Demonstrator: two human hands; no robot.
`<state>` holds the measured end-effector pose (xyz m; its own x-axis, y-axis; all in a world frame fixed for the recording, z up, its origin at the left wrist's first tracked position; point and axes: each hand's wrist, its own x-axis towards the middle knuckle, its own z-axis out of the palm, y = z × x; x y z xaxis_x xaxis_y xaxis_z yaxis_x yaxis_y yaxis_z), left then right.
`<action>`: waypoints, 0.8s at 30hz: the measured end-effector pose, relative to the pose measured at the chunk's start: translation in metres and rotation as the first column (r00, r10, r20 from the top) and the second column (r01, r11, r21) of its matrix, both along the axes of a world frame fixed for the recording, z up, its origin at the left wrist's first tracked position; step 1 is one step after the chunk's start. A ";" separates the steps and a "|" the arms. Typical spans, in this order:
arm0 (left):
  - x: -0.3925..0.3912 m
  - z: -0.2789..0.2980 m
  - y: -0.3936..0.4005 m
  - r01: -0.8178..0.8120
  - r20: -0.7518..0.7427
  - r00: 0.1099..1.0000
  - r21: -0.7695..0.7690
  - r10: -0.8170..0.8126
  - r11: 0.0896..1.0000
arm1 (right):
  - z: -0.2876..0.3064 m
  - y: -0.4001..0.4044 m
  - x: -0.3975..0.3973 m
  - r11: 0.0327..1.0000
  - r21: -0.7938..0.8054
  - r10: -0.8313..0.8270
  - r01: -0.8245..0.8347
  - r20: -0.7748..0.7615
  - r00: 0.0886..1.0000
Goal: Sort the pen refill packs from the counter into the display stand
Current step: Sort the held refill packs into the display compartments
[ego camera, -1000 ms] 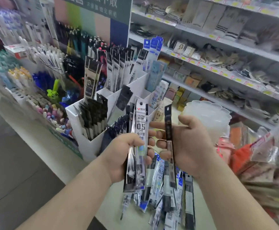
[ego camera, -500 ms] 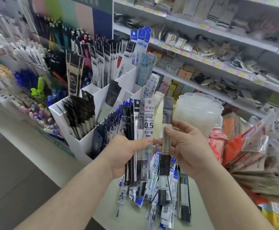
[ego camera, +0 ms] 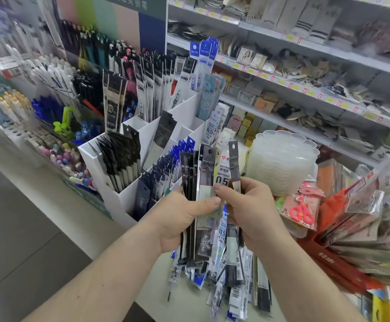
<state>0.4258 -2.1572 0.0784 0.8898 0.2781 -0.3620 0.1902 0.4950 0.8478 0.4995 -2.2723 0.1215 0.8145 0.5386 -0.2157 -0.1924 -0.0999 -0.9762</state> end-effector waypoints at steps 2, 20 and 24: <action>-0.002 -0.001 0.002 0.045 -0.020 0.999 -0.051 -0.046 0.998 | -0.002 -0.001 0.003 1.000 -0.026 0.006 -0.006 0.008 1.000; -0.002 -0.006 0.002 -0.003 -0.011 1.000 0.071 0.004 0.997 | -0.013 0.001 0.016 0.996 -0.078 0.032 -0.041 -0.112 0.993; 0.002 -0.009 0.003 -0.145 -0.054 0.987 0.068 0.149 0.987 | -0.016 -0.005 0.017 0.996 0.039 -0.070 0.083 -0.265 0.962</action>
